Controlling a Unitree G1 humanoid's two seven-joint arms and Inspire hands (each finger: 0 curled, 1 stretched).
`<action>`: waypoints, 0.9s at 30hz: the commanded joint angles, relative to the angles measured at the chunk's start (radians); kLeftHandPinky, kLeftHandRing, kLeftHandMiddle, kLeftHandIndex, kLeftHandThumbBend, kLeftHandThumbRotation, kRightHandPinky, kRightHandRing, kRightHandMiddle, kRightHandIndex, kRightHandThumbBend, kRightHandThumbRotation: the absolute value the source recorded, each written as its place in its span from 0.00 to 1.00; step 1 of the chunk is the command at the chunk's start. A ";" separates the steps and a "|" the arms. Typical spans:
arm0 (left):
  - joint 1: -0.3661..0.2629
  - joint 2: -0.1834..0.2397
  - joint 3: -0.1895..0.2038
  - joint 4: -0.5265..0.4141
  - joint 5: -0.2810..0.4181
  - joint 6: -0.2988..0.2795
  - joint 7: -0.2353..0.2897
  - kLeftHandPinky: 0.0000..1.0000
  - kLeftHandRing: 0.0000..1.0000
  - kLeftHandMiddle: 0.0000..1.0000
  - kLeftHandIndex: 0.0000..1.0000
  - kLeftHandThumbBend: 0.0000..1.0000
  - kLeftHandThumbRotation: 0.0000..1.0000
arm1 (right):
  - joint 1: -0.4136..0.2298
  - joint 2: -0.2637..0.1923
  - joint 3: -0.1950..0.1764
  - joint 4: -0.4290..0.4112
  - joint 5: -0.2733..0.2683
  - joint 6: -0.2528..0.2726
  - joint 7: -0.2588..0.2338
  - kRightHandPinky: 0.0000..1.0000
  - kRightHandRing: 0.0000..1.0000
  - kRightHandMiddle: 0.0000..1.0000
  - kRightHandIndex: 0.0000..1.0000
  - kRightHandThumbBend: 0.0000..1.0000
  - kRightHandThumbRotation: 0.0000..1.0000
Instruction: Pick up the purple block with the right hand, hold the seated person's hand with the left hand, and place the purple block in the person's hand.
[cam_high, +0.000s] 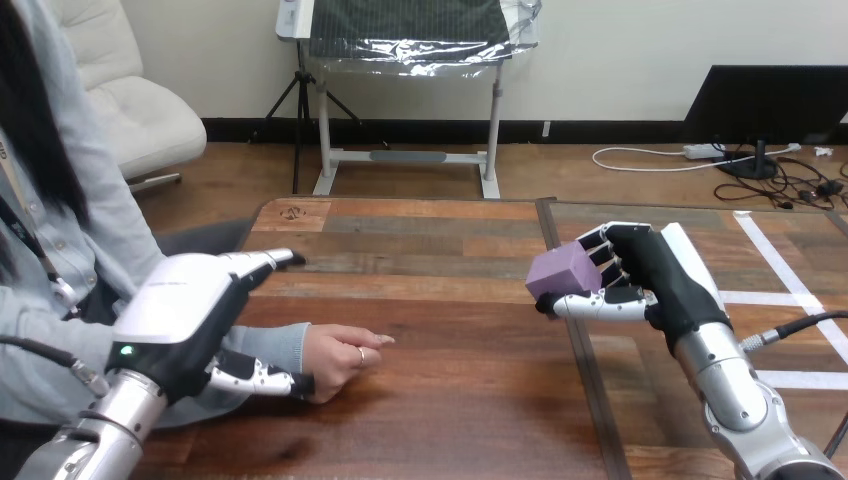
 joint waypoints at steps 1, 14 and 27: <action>-0.083 0.030 -0.036 0.034 -0.006 0.004 -0.019 0.76 0.80 0.80 0.81 1.00 0.36 | -0.036 0.008 -0.026 -0.020 0.022 -0.048 0.010 0.34 0.39 0.46 0.52 0.76 0.00; -0.122 0.058 -0.096 0.070 -0.003 -0.012 -0.065 0.63 0.70 0.74 0.76 1.00 0.26 | -0.024 0.010 -0.040 -0.037 0.024 -0.069 0.022 0.34 0.39 0.46 0.51 0.76 0.00; -0.166 0.076 -0.147 0.146 0.007 -0.038 -0.086 0.63 0.67 0.70 0.71 1.00 0.16 | -0.010 0.008 -0.050 -0.058 0.036 -0.108 0.039 0.34 0.38 0.46 0.51 0.76 0.00</action>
